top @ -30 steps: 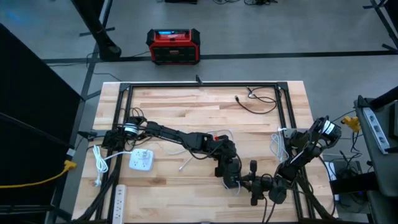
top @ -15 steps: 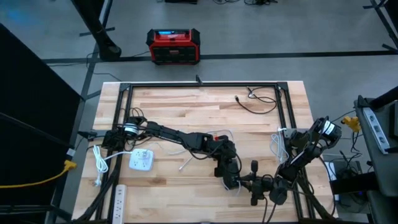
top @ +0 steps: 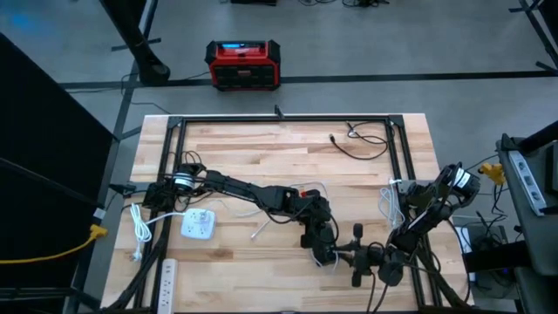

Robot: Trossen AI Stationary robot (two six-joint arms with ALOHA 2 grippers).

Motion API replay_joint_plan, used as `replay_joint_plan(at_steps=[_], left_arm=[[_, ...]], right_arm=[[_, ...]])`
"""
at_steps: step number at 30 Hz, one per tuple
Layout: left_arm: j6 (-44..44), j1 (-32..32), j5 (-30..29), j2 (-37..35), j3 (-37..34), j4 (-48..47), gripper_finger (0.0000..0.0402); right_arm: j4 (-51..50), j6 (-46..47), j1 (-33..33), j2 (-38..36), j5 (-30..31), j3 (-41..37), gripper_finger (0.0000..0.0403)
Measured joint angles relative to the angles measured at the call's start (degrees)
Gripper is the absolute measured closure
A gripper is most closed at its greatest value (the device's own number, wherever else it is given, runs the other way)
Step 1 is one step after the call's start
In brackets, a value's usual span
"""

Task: Insert USB
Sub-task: Insert the purple charger cable into the black outlet extension

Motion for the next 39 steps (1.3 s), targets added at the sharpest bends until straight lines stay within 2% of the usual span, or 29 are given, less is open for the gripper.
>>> replay_joint_plan(at_steps=[12, 22, 35, 39], left_arm=[[0.77, 0.0, -0.04, 0.01, 0.0, 0.1, 0.0402], [0.96, -0.17, 0.42, 0.01, 0.0, 0.18, 0.0402], [2.43, -0.11, -0.34, 0.01, 0.0, 0.13, 0.0402], [3.28, -0.31, -3.84, -0.58, -0.02, -0.76, 0.0402]], right_arm=[[0.63, -0.39, -0.02, 0.02, -0.55, -0.11, 0.0386], [6.9, -4.9, -0.66, 0.26, -5.35, -0.28, 0.0386], [7.66, -4.09, -0.85, 0.26, -4.87, -0.27, 0.0386], [8.25, -6.23, -0.81, 0.26, -3.01, 0.6, 0.0386]])
